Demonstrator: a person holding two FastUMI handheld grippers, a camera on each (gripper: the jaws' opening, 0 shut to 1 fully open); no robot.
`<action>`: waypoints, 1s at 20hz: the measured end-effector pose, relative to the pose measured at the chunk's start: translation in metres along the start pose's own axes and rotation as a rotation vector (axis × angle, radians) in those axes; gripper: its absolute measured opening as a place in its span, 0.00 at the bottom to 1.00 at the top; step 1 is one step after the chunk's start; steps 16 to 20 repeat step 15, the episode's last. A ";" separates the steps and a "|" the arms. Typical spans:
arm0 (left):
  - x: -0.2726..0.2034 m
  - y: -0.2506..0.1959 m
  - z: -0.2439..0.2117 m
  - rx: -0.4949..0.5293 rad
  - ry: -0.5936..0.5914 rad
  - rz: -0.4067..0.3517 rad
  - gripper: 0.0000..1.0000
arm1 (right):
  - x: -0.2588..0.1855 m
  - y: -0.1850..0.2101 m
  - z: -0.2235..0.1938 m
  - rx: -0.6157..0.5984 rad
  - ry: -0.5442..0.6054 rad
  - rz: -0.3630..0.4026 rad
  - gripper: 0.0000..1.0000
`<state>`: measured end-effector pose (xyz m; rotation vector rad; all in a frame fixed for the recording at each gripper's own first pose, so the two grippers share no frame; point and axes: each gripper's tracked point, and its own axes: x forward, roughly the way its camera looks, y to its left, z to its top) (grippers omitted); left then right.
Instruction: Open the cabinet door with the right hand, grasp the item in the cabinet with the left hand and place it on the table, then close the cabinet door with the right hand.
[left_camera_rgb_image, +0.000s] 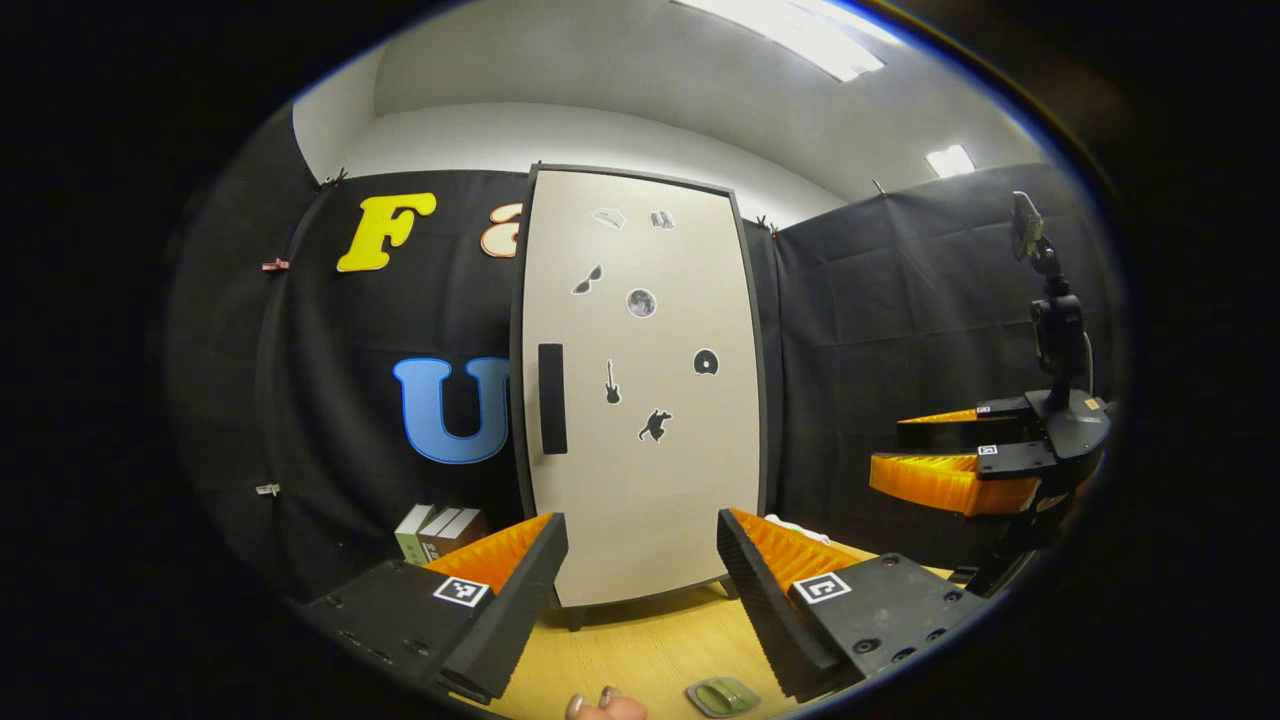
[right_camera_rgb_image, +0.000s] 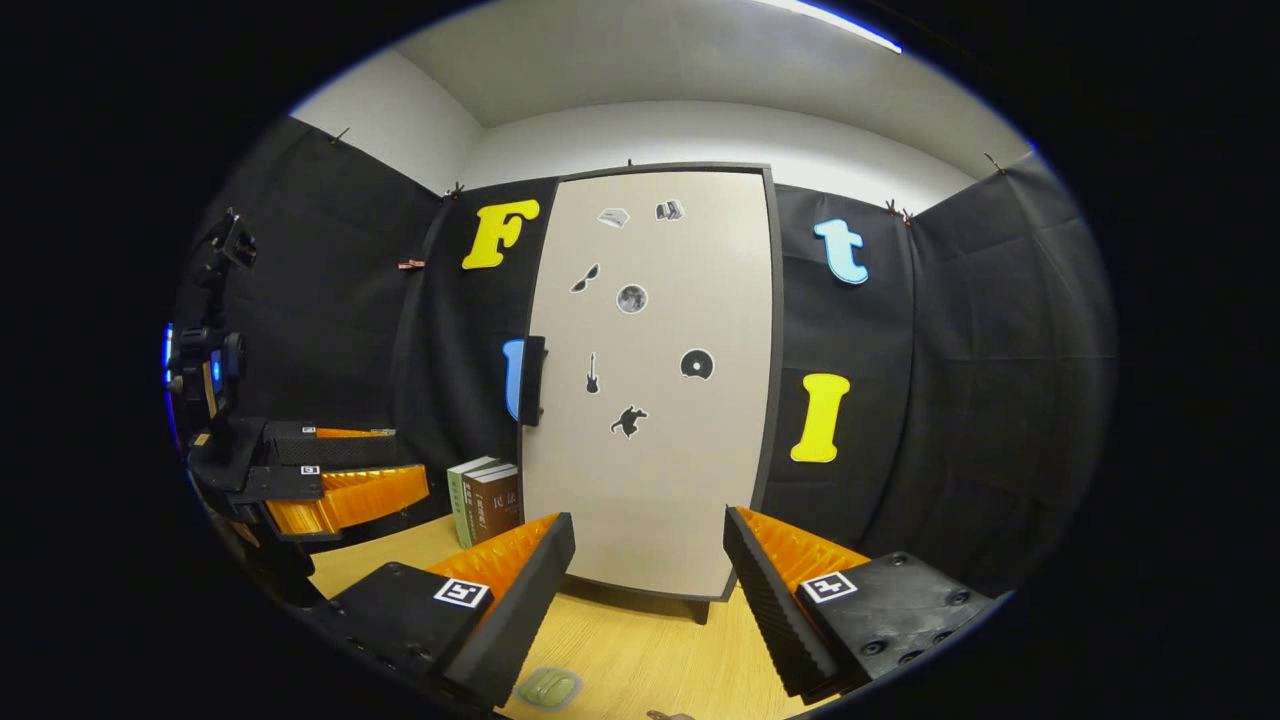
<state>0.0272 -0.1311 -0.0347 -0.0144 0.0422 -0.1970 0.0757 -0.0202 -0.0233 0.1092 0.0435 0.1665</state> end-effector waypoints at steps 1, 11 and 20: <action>0.000 -0.001 0.001 -0.003 -0.002 -0.004 0.94 | 0.000 0.000 0.000 0.003 -0.001 0.001 0.97; 0.002 0.000 -0.001 -0.003 0.005 0.002 0.94 | 0.001 0.000 -0.001 -0.005 -0.001 0.007 0.97; 0.002 -0.003 -0.003 0.000 0.009 -0.004 0.94 | 0.001 0.000 -0.001 -0.003 0.000 0.007 0.97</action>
